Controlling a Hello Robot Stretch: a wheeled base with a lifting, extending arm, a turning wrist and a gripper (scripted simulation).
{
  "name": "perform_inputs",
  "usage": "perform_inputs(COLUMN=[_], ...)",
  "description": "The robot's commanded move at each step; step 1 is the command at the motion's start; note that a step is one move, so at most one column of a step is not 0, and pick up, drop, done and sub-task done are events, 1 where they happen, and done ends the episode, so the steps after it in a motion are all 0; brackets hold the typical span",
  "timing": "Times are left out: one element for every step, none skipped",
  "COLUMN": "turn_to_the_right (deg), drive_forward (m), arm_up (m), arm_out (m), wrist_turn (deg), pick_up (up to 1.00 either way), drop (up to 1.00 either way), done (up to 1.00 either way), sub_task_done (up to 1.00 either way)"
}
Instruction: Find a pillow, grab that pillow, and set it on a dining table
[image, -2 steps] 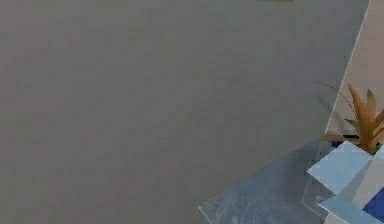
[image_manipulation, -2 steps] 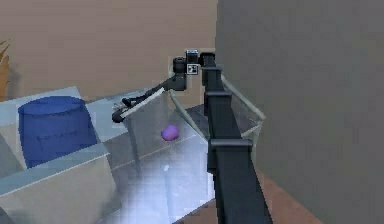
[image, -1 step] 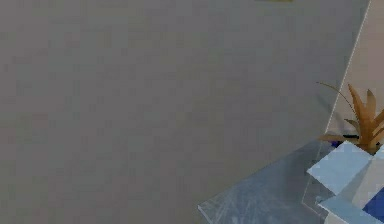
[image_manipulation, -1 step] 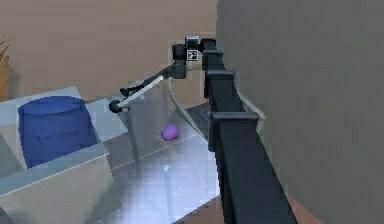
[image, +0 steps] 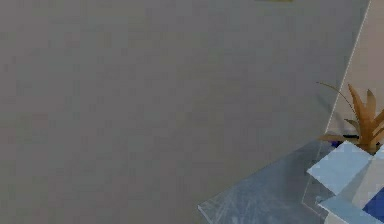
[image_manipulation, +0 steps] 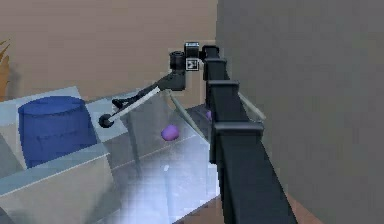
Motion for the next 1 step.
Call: perform_inputs(turn_to_the_right=[0.0], drive_forward=[0.00], arm_up=[0.00], arm_out=[0.00], wrist_turn=[0.0], pick_up=[0.00], drop=[0.00], done=[1.00], sub_task_done=[0.00])
